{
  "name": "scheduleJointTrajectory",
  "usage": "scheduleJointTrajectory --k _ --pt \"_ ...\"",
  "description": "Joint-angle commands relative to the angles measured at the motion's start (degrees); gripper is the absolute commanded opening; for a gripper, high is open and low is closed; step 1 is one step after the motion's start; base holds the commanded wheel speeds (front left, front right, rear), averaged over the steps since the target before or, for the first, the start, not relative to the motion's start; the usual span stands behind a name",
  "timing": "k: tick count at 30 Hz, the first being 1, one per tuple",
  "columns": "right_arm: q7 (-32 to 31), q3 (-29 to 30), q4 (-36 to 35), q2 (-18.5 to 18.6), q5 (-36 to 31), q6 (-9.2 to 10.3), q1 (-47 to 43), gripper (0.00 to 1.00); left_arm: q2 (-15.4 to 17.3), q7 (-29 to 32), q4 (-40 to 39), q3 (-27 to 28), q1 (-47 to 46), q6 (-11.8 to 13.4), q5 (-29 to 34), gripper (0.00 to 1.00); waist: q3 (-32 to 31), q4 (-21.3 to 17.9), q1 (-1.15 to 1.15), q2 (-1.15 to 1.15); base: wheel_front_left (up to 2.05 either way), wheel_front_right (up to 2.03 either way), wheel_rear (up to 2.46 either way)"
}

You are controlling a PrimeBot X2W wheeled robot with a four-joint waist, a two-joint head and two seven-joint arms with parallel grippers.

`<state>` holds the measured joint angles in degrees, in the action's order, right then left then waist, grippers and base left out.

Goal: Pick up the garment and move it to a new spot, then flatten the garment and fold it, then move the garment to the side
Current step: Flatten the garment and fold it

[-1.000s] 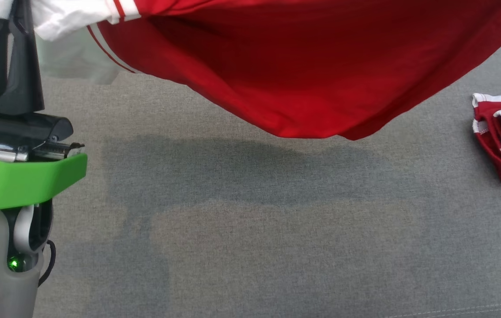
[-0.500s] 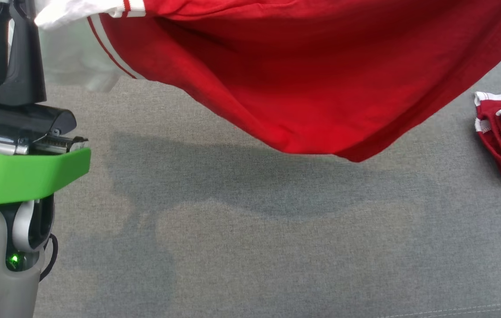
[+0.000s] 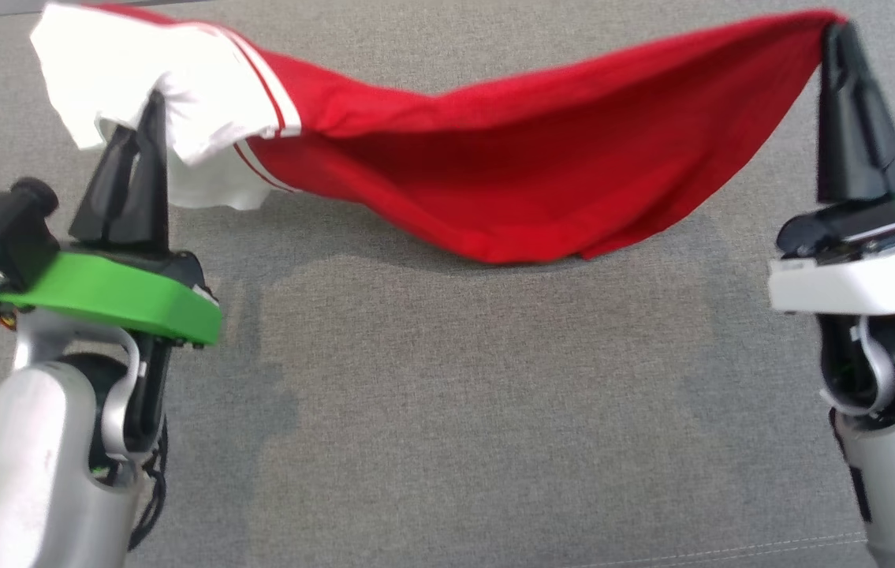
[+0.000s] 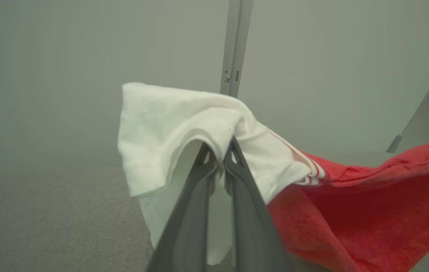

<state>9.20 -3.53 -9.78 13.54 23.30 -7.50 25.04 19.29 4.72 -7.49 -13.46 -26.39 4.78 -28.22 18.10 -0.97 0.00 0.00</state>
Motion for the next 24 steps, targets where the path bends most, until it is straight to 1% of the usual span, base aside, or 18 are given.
scheduleJointTrajectory --k 1,4,5,8,9,13,14,15,16,17,19,20,22,23,24 --pt "0.65 -0.67 0.98 -0.35 -0.28 0.03 -1.46 0.00 -0.44 -0.78 0.75 -0.03 1.33 -0.07 -0.64 0.00 0.73 -0.52 0.00 0.00 0.00 0.00 0.00" --pt "1.50 -2.24 5.16 -1.40 -0.46 0.04 -4.15 0.00 -2.33 -2.77 4.54 -0.38 4.63 -0.28 -2.45 0.00 1.79 -0.55 0.00 0.00 0.00 0.00 0.00" --pt "2.29 -3.04 8.31 -2.47 0.38 0.03 -5.69 0.00 -3.62 -4.16 7.59 -0.70 6.35 -0.92 -3.32 0.00 2.44 -0.39 0.00 0.00 0.00 0.00 0.00" --pt "3.19 -4.73 13.37 -3.27 1.10 0.03 -7.29 0.00 -5.27 -6.05 12.32 -1.41 8.09 -1.95 -4.81 0.00 3.16 -0.18 0.00 0.00 0.00 0.00 0.00" --pt "3.79 -5.50 16.43 -3.42 1.31 0.03 -7.73 0.00 -6.00 -7.19 15.31 -1.74 8.36 -2.72 -5.39 0.00 3.53 0.01 0.00 0.00 0.00 0.00 0.00" --pt "4.87 -7.03 21.12 -4.24 2.51 0.02 -7.48 0.00 -6.79 -9.57 19.83 -2.12 8.24 -3.94 -5.70 0.00 3.85 -0.16 0.00 0.00 0.00 0.00 0.00" --pt "5.13 -7.42 21.85 -4.33 2.68 0.03 -7.23 0.00 -6.84 -10.14 20.43 -2.12 8.03 -4.15 -5.71 0.05 3.86 -0.20 0.00 0.00 0.00 0.00 0.00" --pt "5.22 -7.63 22.59 -4.50 3.06 0.03 -7.03 0.00 -6.76 -11.10 20.96 -2.04 7.76 -4.10 -5.16 0.35 3.82 -0.24 0.00 0.00 0.00 0.00 0.00" --pt "5.43 -7.81 23.22 -4.59 3.14 0.02 -6.92 0.00 -6.73 -11.74 21.49 -2.07 7.71 -4.17 -4.91 1.00 3.70 -0.31 0.00 0.00 0.00 0.00 0.00" --pt "5.61 -7.98 23.69 -4.55 3.03 0.03 -6.82 0.02 -6.70 -12.50 21.80 -2.16 7.72 -4.26 -4.58 1.00 3.57 -0.36 0.00 0.00 0.00 0.00 0.00" --pt "5.71 -8.04 24.04 -4.66 2.66 0.03 -6.86 0.84 -6.52 -14.10 21.82 -2.24 8.06 -3.93 -3.76 1.00 3.18 -0.47 0.00 0.00 0.00 0.00 0.00" --pt "5.85 -7.88 23.98 -4.56 2.11 0.03 -7.06 1.00 -6.46 -15.05 21.63 -2.15 8.38 -3.58 -3.31 1.00 2.94 -0.50 0.00 0.00 0.00 0.00 0.00" --pt "6.03 -7.11 23.48 -4.47 0.76 0.02 -7.78 1.00 -6.13 -16.87 20.81 -1.79 9.05 -2.72 -1.81 1.00 2.46 -0.51 0.00 0.00 0.00 0.00 0.00" --pt "6.08 -6.60 23.39 -3.98 -1.06 0.03 -8.22 1.00 -6.13 -17.73 20.12 -1.58 9.39 -2.47 -1.11 1.00 2.16 -0.49 0.00 0.00 0.00 0.00 0.00" --pt "6.04 -5.84 23.00 -4.60 -1.38 0.03 -8.69 1.00 -6.13 -18.35 19.36 -1.38 9.65 -2.20 -0.66 1.00 1.87 -0.45 0.00 0.00 0.00 0.00 0.00"
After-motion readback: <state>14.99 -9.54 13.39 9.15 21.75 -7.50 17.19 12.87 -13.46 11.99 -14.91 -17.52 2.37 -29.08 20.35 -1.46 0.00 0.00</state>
